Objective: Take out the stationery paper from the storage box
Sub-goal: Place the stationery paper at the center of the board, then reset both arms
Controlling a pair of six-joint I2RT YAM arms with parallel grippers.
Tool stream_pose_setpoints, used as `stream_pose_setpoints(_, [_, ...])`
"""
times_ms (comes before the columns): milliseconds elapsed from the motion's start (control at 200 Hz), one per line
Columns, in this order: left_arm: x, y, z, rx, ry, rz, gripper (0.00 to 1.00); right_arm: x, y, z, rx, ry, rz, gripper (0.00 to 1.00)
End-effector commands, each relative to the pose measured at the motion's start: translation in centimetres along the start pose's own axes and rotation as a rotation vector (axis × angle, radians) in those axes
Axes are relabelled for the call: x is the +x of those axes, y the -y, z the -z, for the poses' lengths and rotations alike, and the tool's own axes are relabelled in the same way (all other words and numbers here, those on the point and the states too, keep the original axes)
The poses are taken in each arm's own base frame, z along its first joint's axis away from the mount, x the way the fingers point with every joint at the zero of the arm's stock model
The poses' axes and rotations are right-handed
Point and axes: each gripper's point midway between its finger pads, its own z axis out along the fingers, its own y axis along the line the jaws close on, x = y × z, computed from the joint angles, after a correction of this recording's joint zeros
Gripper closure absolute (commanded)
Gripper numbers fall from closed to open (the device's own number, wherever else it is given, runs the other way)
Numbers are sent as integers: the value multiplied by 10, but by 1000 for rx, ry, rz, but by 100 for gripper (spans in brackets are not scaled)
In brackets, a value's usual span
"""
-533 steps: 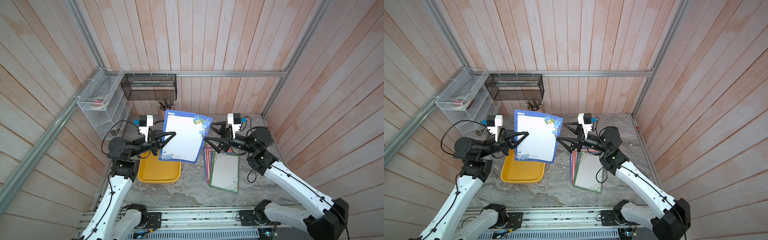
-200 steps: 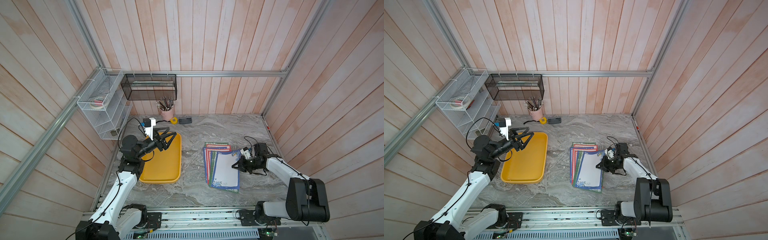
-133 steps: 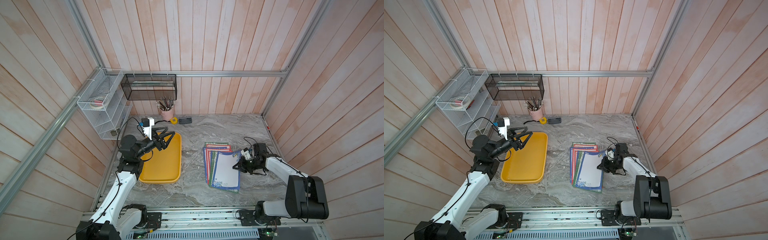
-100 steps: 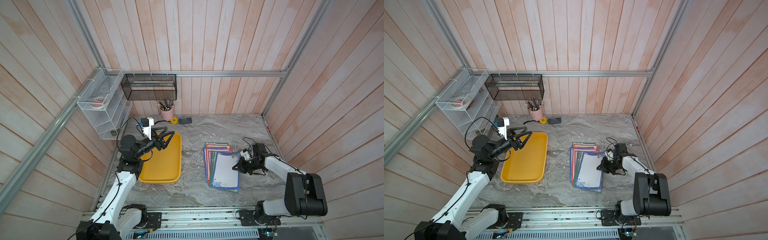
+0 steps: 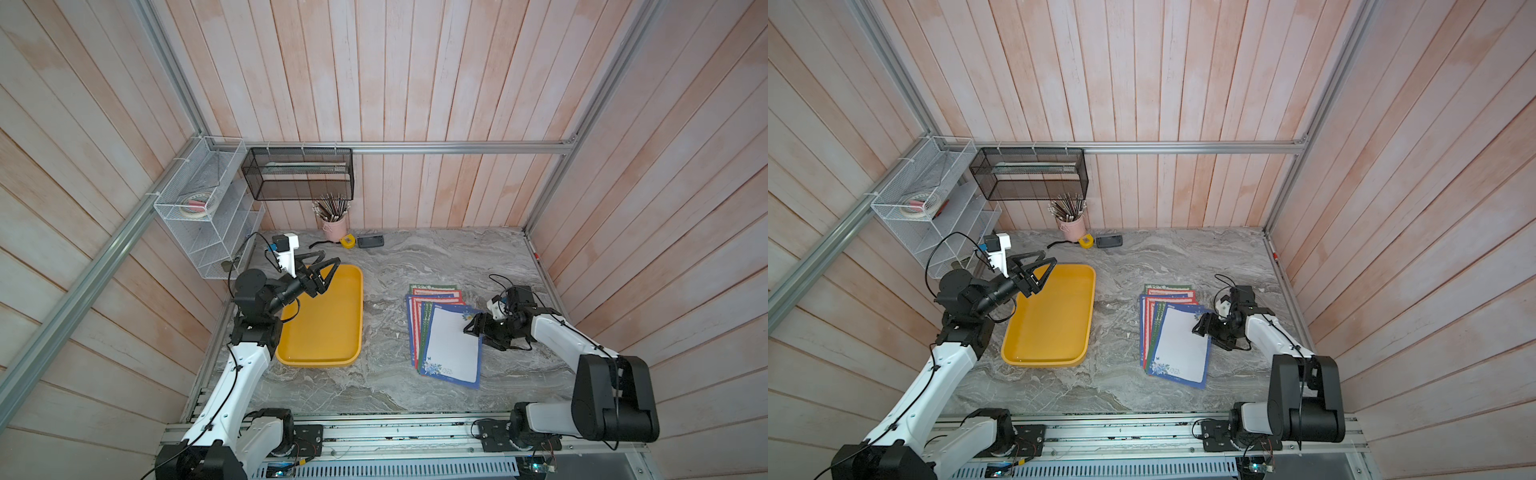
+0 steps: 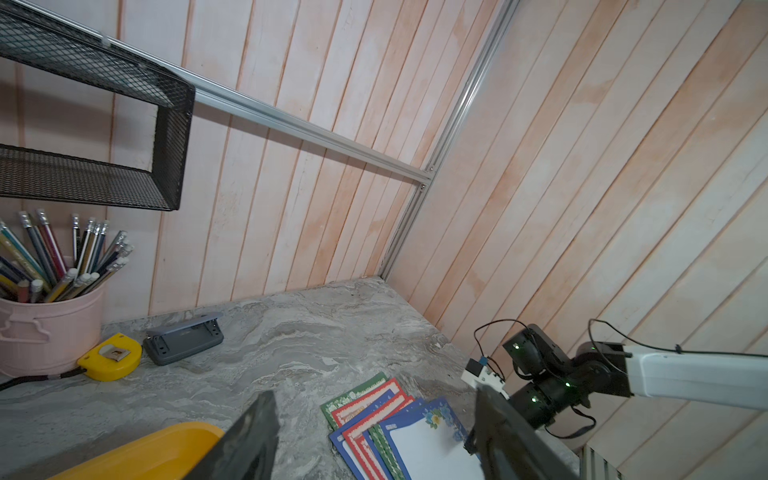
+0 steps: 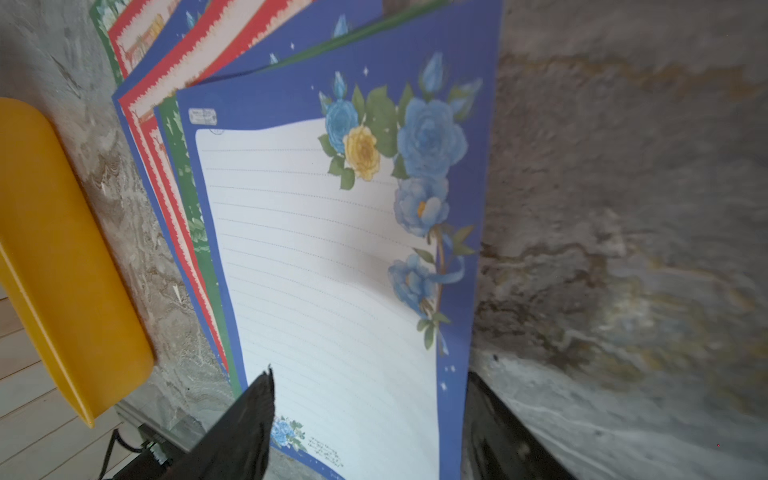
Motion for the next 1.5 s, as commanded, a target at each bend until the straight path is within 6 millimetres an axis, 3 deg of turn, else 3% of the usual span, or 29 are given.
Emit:
stream_pose_setpoints(0, [-7, -25, 2, -144, 7, -19, 24, -26, 9, 29, 111, 133, -10, 20])
stream_pose_setpoints(140, [-6, -65, 10, -373, -11, -24, 24, -51, 7, 74, 174, 308, -16, 18])
stream_pose_setpoints(300, [-14, -94, 29, -580, 9, -51, 24, -79, -6, 134, 222, 530, 7, 17])
stream_pose_setpoints(585, [-16, -136, 60, -838, 120, -122, 24, -126, -56, 231, 148, 869, 51, 17])
stream_pose_setpoints(765, [-7, -159, 70, -950, 127, -211, 23, -146, -87, 268, 49, 1076, 83, 17])
stream_pose_setpoints(860, [2, -165, 77, -980, 136, -262, 22, -151, -107, 268, 56, 1131, 162, 17])
stream_pose_setpoints(955, [15, -168, 81, -963, 160, -287, 21, -149, -132, 255, 148, 1185, 314, 15])
stream_pose_setpoints(1105, [35, -175, 82, -930, 183, -303, 21, -137, -154, 209, 139, 1244, 566, 13])
stream_pose_setpoints(1220, [56, -190, 87, -954, 152, -308, 20, -126, -130, 167, 128, 1272, 624, 9])
stream_pose_setpoints(1315, [67, -190, 92, -938, 171, -317, 19, -125, -94, 140, 111, 1279, 560, 7])
stream_pose_setpoints(1495, [85, -189, 98, -917, 137, -305, 14, -130, -31, 116, 142, 1270, 450, 7])
